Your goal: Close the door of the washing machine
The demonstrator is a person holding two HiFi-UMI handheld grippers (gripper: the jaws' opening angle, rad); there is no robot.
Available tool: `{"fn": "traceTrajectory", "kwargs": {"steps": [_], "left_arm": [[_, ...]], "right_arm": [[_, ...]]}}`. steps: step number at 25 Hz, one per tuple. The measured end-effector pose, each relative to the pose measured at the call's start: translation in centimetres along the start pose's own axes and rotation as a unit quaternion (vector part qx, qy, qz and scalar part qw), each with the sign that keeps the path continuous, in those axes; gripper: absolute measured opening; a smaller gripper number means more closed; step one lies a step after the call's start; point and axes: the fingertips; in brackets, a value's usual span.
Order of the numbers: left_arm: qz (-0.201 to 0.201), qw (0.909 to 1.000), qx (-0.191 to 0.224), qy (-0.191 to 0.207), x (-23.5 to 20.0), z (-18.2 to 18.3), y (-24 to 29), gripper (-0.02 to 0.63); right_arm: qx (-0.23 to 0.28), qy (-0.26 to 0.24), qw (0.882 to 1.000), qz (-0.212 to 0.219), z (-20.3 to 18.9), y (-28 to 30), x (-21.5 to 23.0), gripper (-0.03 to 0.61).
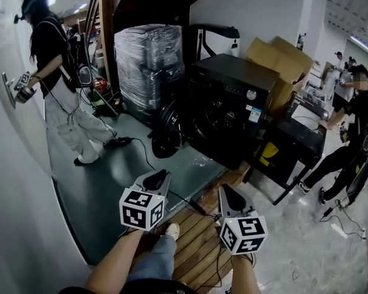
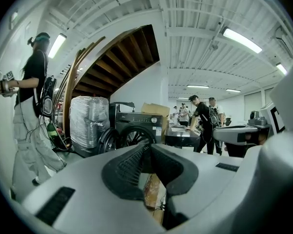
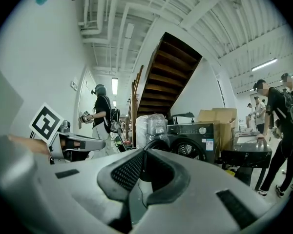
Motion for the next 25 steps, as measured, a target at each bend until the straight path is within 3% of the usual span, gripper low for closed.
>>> {"fn": "traceTrajectory", "kwargs": {"steps": [11, 25], "left_arm": [[0.008, 0.9996, -0.008, -0.024, -6.0, -0.4, 7.9, 0.084], [0.012, 0.9976, -0.05, -0.046, -18.2, -0.9, 21.9, 0.124]], "right_arm": [[-0.019, -0.006, 1.0, 0.014, -0.9, 8.8, 2.5, 0.023], [-0.045, 0.0, 0.998, 0.039, -0.5, 27.2, 5.5, 0.023]]}}
Point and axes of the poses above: the fingertips, and each gripper's own axes: y forward along the fingers, x to its right, z out of its top, and after that the axes turned 3 degrees about -z, right-handed
